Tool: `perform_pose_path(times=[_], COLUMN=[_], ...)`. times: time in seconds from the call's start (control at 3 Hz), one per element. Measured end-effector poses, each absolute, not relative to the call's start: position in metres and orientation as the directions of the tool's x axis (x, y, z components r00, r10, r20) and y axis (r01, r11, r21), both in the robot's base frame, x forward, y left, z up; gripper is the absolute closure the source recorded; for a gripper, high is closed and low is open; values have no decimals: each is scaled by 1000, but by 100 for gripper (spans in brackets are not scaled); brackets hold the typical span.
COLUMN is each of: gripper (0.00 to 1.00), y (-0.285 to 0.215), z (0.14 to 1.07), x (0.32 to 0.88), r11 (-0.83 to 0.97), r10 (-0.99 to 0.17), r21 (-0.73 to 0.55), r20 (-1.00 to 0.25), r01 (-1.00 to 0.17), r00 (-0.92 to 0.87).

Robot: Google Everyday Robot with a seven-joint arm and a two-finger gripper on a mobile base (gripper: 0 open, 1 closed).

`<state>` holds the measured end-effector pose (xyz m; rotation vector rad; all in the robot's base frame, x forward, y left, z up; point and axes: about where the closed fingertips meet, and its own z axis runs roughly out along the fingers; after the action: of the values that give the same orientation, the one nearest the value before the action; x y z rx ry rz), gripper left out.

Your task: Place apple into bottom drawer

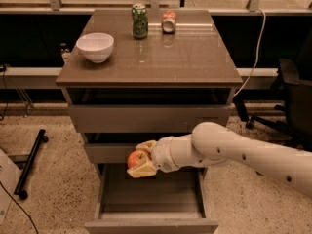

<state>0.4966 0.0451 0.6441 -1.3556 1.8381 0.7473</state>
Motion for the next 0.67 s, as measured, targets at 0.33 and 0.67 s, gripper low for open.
perform_pose_path(times=[0.33, 0.67], gripper=[100, 100], y=[37, 26], z=[618, 586], x=[496, 495], r11=[295, 314], r10=[-536, -532], r21=[74, 123], r20=[-813, -798], r01=[-953, -941], r00=[-229, -282])
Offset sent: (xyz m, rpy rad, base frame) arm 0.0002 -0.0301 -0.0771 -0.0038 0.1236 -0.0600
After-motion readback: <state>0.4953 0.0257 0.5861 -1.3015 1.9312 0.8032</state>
